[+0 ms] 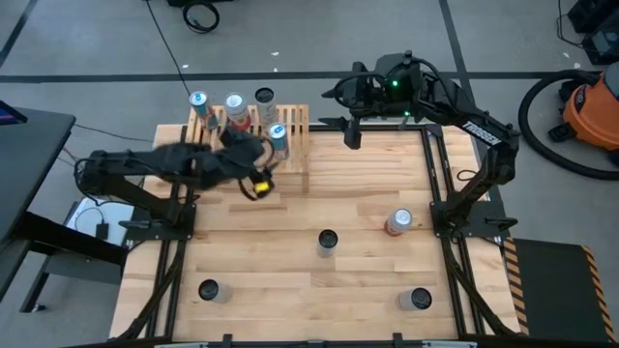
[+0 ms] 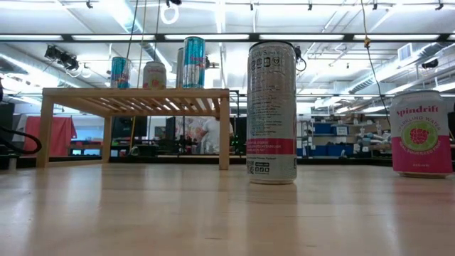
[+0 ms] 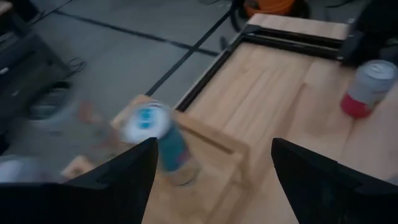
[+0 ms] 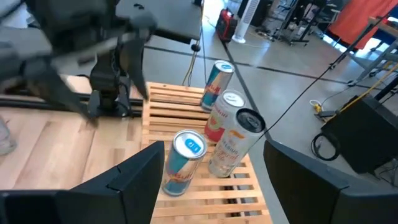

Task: Place canned beverage on shelf
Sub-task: Put the blue soda can on the shelf aligned with the other blue soda can

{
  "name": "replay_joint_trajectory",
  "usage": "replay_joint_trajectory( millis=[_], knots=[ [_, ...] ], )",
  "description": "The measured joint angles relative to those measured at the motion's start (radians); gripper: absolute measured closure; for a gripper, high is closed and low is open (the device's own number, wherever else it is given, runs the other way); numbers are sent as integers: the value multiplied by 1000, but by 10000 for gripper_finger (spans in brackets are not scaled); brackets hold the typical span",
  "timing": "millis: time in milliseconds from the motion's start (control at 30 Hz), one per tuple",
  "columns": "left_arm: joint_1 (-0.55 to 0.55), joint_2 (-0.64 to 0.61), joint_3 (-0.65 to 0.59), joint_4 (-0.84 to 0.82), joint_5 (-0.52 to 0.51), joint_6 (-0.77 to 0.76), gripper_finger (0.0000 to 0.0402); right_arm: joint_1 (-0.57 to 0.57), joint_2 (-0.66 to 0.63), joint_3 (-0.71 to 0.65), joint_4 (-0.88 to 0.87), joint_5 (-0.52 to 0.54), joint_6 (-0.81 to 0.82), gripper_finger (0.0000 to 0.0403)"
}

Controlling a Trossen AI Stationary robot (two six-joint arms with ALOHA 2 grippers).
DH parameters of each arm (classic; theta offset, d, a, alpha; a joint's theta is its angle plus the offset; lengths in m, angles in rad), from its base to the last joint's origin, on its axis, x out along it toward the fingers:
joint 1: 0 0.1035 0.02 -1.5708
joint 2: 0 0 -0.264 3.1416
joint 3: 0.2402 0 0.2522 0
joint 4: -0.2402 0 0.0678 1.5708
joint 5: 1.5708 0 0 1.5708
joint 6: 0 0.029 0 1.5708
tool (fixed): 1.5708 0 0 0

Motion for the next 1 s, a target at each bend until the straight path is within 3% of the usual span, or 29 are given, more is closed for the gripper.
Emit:
replay_joint_trajectory(
  millis=[167,400,633,1000],
  knots=[
    [-31,-53,-255,265,6,42,86,14,-13,0,-44,0,-8,119],
    [-37,-159,-457,468,-12,30,86,16,-26,0,-107,-3,-10,119],
    [16,-198,-681,799,-65,137,86,21,-30,0,-113,-7,-8,119],
    [129,-191,-764,886,-84,129,86,21,-29,0,-112,-16,-37,119]
  ],
)
